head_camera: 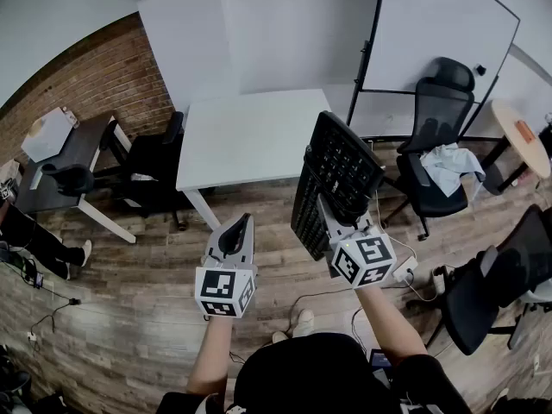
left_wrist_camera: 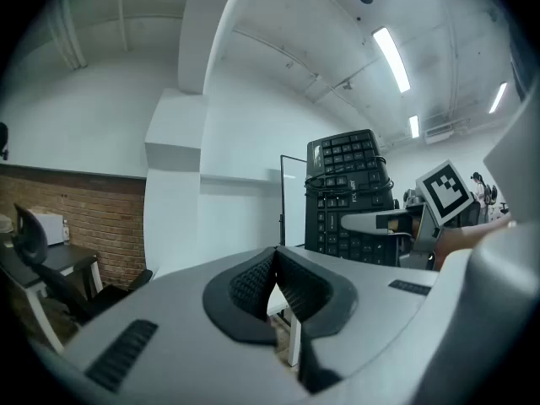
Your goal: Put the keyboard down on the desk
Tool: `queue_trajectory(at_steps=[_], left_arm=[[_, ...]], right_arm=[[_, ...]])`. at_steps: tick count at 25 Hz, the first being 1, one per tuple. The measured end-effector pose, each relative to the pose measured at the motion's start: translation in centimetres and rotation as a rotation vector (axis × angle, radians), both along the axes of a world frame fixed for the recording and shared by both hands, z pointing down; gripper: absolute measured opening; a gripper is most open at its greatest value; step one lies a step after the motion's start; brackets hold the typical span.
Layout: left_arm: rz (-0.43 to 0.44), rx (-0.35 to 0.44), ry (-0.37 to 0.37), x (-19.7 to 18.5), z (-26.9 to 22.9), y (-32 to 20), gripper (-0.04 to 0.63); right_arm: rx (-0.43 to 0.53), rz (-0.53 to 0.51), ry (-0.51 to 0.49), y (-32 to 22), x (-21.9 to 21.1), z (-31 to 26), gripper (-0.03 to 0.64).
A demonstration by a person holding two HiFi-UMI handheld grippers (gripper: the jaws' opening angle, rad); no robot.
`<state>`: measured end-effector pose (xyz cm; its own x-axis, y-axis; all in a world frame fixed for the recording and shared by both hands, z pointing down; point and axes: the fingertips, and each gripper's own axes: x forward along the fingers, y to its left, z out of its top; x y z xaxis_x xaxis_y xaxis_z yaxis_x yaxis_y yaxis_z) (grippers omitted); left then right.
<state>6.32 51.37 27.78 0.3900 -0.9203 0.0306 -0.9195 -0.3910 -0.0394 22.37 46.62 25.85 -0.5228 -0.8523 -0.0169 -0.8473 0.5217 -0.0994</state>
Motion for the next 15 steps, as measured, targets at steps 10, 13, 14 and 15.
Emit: queue_trajectory(at_steps=[10, 13, 14, 15], left_arm=[[-0.032, 0.015, -0.020, 0.7, -0.4, -1.1, 0.014], [-0.039, 0.008, -0.015, 0.9, -0.3, -1.7, 0.014], [-0.043, 0.007, -0.016, 1.0, -0.3, -1.9, 0.014], [-0.047, 0.007, -0.018, 1.0, -0.3, -2.0, 0.014]], right_arm=[[-0.013, -0.018, -0.022, -1.3, 0.7, 0.2, 0.100], [-0.020, -0.032, -0.025, -2.0, 0.6, 0.2, 0.100], [-0.019, -0.038, -0.023, -2.3, 0.6, 0.2, 0.100], [-0.018, -0.043, -0.021, -2.5, 0.5, 0.2, 0.100]])
